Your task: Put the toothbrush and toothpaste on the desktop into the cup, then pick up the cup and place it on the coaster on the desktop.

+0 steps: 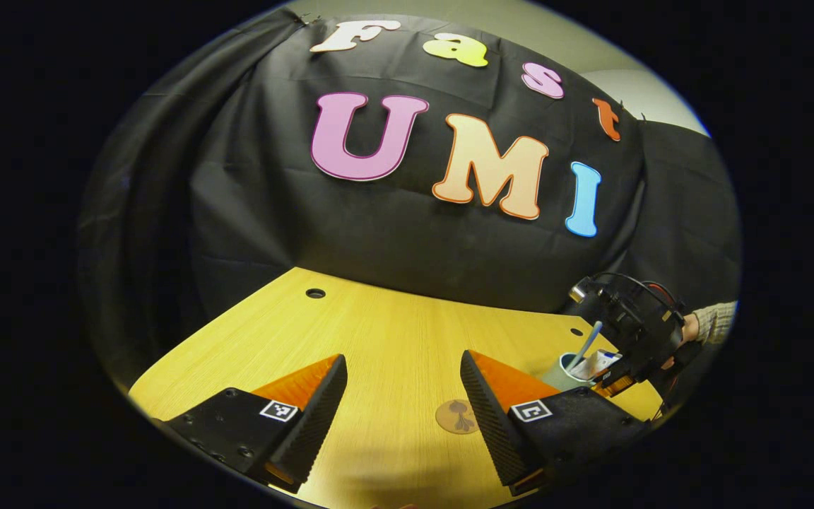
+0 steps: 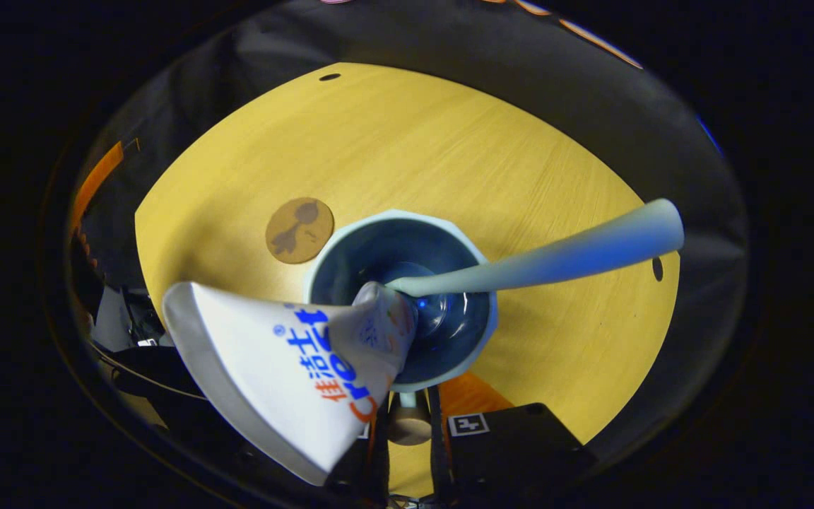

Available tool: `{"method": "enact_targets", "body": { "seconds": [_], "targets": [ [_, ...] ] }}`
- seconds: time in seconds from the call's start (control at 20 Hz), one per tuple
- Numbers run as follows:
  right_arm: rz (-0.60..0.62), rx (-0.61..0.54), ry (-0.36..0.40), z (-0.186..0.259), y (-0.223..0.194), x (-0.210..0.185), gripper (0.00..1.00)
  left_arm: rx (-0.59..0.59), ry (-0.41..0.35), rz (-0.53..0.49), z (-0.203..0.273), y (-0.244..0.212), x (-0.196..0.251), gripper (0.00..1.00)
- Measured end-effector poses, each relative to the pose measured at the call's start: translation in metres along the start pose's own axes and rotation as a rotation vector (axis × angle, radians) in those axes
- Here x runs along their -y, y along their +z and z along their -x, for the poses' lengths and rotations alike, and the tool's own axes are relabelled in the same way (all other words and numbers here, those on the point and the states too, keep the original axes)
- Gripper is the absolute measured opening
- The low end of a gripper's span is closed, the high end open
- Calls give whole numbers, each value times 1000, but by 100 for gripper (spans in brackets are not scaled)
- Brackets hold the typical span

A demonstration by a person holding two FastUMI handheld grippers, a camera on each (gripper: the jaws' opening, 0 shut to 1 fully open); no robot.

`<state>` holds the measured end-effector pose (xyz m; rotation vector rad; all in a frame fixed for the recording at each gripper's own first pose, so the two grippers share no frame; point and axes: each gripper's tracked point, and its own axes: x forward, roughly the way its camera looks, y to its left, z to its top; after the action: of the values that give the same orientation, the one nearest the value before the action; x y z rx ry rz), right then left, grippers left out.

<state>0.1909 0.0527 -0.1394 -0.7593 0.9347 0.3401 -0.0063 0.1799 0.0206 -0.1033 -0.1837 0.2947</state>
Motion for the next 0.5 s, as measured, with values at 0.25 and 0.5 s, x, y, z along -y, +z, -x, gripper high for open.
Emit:
{"method": "enact_targets", "body": {
  "seconds": [0.25, 0.5],
  "targets": [
    [43, -1, 39, 12, 44, -2, 29, -18, 20, -7, 2, -4, -28, 93],
    [88, -11, 61, 5, 75, -19, 28, -33, 60, -1, 9, -9, -57, 93]
  ]
}}
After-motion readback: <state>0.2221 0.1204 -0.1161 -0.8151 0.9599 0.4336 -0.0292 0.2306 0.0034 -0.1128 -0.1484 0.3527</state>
